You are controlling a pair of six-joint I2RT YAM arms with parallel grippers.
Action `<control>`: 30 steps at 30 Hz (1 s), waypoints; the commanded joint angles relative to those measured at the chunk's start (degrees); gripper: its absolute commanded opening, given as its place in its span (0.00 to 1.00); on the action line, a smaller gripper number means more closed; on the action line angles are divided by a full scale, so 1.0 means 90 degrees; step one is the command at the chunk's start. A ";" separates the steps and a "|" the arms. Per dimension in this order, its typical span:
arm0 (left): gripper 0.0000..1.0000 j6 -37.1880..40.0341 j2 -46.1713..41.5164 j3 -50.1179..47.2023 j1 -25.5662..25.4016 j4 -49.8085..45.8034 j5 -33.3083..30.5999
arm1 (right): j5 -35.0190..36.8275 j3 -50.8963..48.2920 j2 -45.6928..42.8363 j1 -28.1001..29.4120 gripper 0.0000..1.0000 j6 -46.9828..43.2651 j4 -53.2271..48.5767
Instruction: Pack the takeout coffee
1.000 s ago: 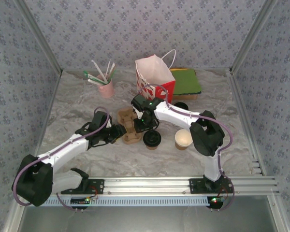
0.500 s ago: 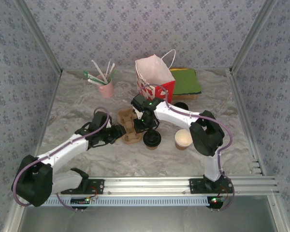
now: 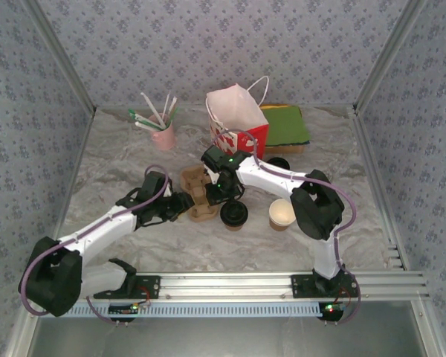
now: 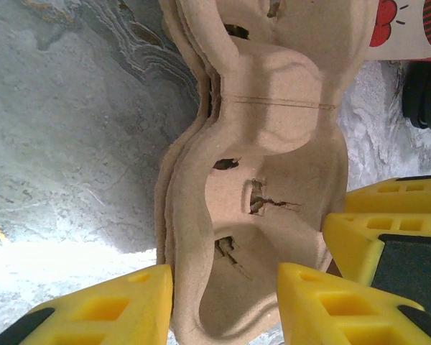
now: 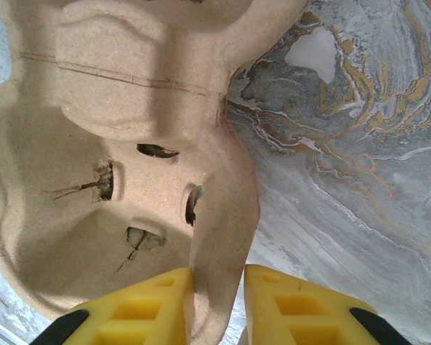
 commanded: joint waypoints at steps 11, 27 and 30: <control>0.40 0.0057 0.0042 -0.0001 0.0027 0.0432 0.0397 | -0.0100 0.0009 0.0160 0.0031 0.24 0.0059 -0.0181; 0.40 -0.0099 -0.0194 -0.0235 0.0041 0.0901 0.0543 | -0.0246 0.0050 0.0083 0.0029 0.24 0.0055 -0.0116; 0.40 -0.0137 -0.0125 -0.0279 0.0044 0.1029 0.0597 | -0.0290 0.0048 0.0053 0.0027 0.24 0.0062 -0.0075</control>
